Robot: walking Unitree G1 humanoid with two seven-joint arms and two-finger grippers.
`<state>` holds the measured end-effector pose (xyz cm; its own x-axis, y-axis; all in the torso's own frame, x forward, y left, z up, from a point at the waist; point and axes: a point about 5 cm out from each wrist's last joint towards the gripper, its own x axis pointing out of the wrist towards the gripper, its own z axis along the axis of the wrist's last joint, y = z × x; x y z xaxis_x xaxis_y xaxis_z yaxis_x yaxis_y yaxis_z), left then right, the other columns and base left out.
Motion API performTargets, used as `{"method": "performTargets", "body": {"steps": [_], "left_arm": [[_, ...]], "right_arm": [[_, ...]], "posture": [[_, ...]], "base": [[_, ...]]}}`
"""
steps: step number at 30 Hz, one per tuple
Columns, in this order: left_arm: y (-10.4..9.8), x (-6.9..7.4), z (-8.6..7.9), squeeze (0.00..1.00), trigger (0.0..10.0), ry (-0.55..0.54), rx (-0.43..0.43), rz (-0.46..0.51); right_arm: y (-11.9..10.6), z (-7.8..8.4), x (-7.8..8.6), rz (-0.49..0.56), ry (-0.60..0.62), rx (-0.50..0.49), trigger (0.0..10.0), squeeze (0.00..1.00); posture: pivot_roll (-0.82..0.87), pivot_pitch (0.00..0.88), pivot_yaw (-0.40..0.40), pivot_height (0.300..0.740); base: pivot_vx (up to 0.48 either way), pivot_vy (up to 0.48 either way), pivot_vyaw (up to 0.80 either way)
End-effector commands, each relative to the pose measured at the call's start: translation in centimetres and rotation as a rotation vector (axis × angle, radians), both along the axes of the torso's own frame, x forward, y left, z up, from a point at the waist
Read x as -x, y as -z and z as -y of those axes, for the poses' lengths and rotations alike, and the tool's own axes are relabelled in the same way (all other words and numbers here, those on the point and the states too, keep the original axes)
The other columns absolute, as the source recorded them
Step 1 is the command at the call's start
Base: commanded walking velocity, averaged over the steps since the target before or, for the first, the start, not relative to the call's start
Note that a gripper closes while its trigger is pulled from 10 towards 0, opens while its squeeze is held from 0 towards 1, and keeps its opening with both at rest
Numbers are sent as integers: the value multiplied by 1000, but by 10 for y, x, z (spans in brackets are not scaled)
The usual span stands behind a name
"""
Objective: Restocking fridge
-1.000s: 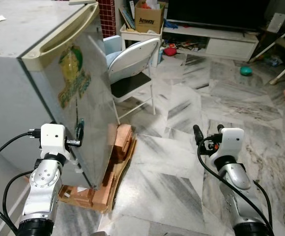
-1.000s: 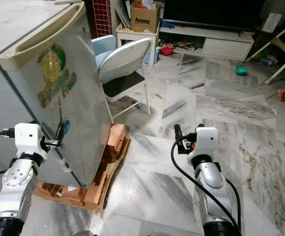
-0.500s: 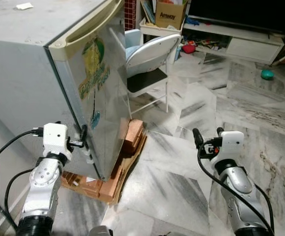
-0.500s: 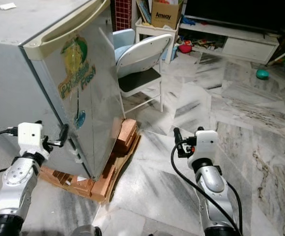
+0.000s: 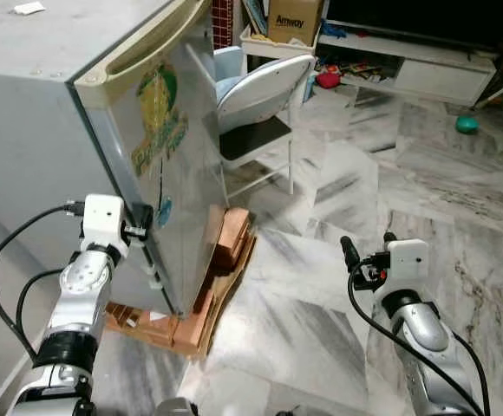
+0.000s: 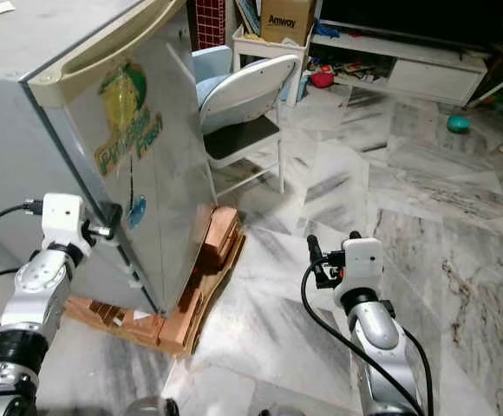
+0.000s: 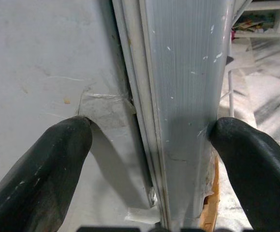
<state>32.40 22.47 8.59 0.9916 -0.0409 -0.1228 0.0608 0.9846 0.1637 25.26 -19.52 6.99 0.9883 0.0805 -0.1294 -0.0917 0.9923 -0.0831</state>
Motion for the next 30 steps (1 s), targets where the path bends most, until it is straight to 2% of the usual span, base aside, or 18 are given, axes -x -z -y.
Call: {"method": "performTargets", "body": {"steps": [1,5,7,8,10,11,13,19,24,27,28,29,30], "left_arm": [[-15,-12,12,0,10000,69,-22,58],[-17,-14,18,0,10000,104,-5,64],[-19,-16,31,0,10000,162,-11,72],[-19,-16,31,0,10000,162,-11,72],[-22,-17,48,0,10000,229,12,82],[-22,-17,48,0,10000,229,12,82],[-25,-17,62,0,10000,292,-6,102],[-25,-14,75,0,10000,346,13,99],[-23,-15,87,0,10000,365,9,99],[-25,-17,108,0,10000,420,21,99],[-31,-17,127,0,10000,495,23,120],[-31,-17,127,0,10000,495,23,120],[-40,-12,158,0,10000,614,38,153]], "right_arm": [[0,0,1,-7,-7,19,10000,0],[2,1,2,-17,-2,25,10000,0],[5,2,3,-29,8,31,10000,0],[5,2,3,-29,8,31,10000,0],[7,2,4,-39,14,37,10000,0],[7,2,4,-39,14,37,10000,0],[8,2,4,-53,13,42,10000,0],[14,6,4,-90,28,70,10000,0],[28,11,9,-189,33,93,10000,0],[33,12,12,-226,21,79,10000,0],[36,13,15,-253,10,89,10000,0],[36,13,15,-253,10,89,10000,0],[41,17,19,-290,10,97,10000,0]], "posture": [[-40,59,-45,740],[-40,58,-43,740],[-40,58,-38,740],[-40,58,-38,740],[-42,60,-37,740],[-42,60,-37,740],[-40,60,-37,740],[-38,60,-33,740],[-28,65,-34,740],[-13,59,-42,740],[-6,54,-45,740],[-6,54,-45,740],[-5,52,-50,740]], "base": [[0,0,0],[0,0,0],[0,0,0],[0,0,0],[0,0,0],[0,0,0],[0,0,0],[0,0,0],[0,0,0],[0,0,0],[0,0,0],[0,0,0],[0,0,0]]}}
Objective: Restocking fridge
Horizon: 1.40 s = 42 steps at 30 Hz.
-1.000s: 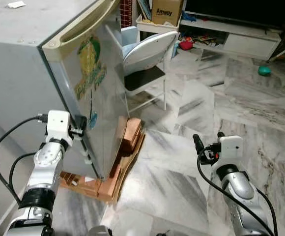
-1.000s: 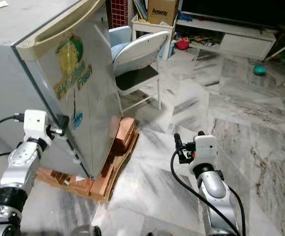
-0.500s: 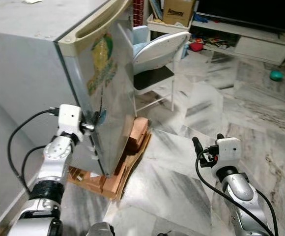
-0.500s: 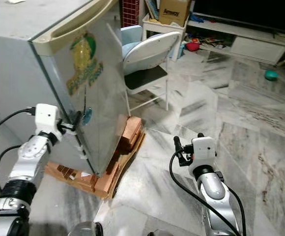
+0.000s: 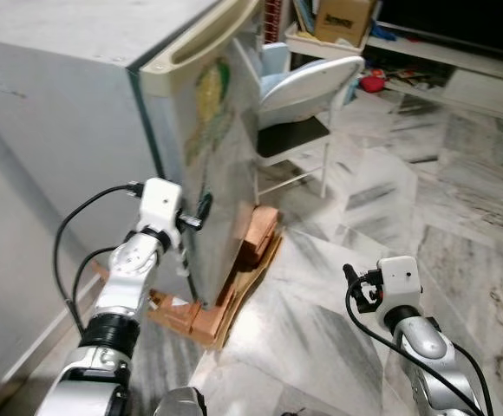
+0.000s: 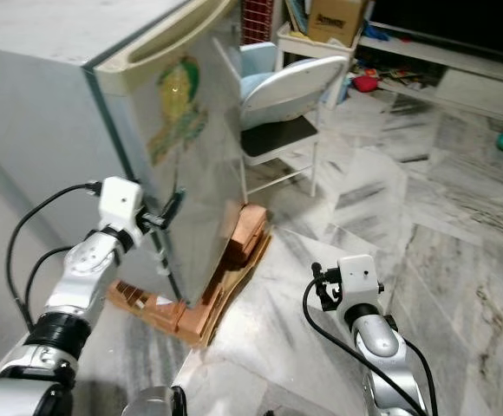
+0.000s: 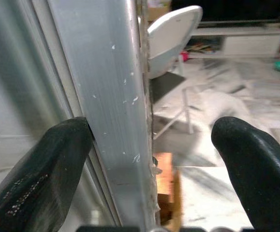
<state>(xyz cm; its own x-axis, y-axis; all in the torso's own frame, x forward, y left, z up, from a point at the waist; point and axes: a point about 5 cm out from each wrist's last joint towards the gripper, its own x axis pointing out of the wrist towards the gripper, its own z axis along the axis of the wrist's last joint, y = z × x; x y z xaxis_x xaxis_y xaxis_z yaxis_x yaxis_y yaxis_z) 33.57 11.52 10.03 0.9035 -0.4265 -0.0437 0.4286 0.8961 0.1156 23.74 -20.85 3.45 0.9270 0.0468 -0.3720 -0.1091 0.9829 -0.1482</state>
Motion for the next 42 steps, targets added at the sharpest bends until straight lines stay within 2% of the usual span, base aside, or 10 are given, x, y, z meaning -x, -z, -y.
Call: {"method": "performTargets", "body": {"steps": [1,2,4,6,13,18,23,27,32,42], "left_arm": [[-31,4,64,0,10000,275,-8,117],[-31,4,64,0,10000,275,-8,117],[-39,20,101,0,10000,450,4,146],[-40,23,104,0,10000,465,20,147],[-28,4,53,0,10000,265,-20,127],[-23,4,18,0,10000,157,-45,113],[-17,15,-3,0,10000,88,-56,97],[-5,42,-41,0,10000,9,-104,60],[0,56,-71,0,10000,-106,-101,38],[6,60,-71,0,10000,-151,-115,21]], "right_arm": [[8,6,6,-60,4,8,10000,0],[8,6,6,-60,4,8,10000,0],[12,10,12,-85,31,0,10000,0],[11,11,13,-79,35,-2,10000,0],[9,11,18,-59,55,-3,10000,0],[6,11,17,-26,55,-7,10000,0],[-2,11,10,31,52,4,10000,0],[-17,4,-5,115,58,-41,10000,0],[-18,-11,0,140,-8,-35,10000,0],[-17,-11,-8,144,6,-48,10000,0]], "posture": [[-5,51,-52,740],[-5,51,-52,740],[-21,43,-43,740],[-30,41,-39,740],[-19,43,-38,740],[-9,43,-29,740],[7,44,-19,740],[33,55,-21,740],[21,49,-31,740],[19,19,-54,740]], "base": [[0,0,0],[0,0,0],[0,0,0],[0,0,0],[0,0,0],[0,0,0],[0,0,0],[0,-333,0],[0,-380,-160],[24,-429,-706]]}}
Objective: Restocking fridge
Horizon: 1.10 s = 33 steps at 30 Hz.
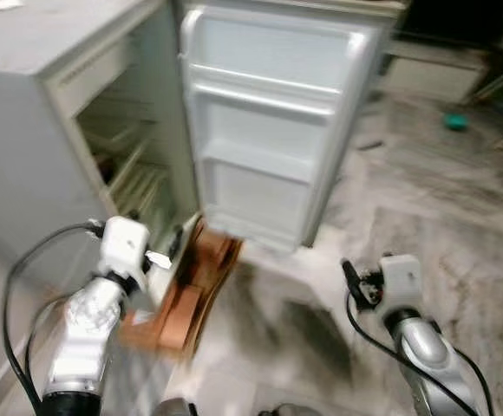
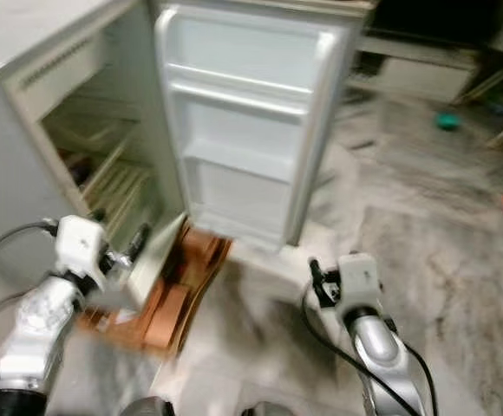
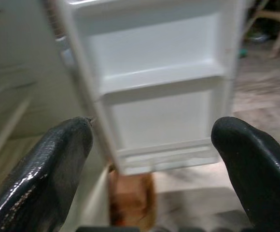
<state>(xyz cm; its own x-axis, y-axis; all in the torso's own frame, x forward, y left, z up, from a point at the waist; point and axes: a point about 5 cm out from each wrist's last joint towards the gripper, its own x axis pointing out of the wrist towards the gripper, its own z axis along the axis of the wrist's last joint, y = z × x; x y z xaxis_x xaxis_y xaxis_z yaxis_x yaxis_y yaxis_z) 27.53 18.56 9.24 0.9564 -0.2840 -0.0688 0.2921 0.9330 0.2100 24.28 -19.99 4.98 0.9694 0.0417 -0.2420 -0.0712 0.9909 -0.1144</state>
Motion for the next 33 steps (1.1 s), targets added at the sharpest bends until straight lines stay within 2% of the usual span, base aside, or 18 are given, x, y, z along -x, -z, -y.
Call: {"method": "performTargets", "body": {"steps": [1,7,12,15,24,33], "left_arm": [[-2,-1,2,0,10000,-2,-18,10],[-1,-3,5,0,10000,-4,-28,11],[-9,-9,-2,0,10000,-62,-58,38],[-8,-6,-2,0,10000,-53,-115,54],[-1,-5,4,0,10000,-43,-101,30],[-2,-8,1,0,10000,-66,-67,47]], "right_arm": [[-3,-3,-4,14,-16,-5,10000,0],[-8,-4,-10,38,-11,-12,10000,0],[-18,-13,-22,89,-29,-30,10000,0],[-24,-17,-26,115,-37,-31,10000,0],[-28,-16,-29,143,-26,-30,10000,0],[-35,-22,-25,189,-43,-42,10000,0]], "posture": [[18,19,-53,740],[16,13,-49,740],[27,29,-40,740],[12,32,-38,740],[2,36,-32,740],[-5,31,-27,740]], "base": [[266,-394,-475],[299,-370,-538],[344,-331,-800],[412,-92,-800],[447,0,-800],[480,0,-657]]}}
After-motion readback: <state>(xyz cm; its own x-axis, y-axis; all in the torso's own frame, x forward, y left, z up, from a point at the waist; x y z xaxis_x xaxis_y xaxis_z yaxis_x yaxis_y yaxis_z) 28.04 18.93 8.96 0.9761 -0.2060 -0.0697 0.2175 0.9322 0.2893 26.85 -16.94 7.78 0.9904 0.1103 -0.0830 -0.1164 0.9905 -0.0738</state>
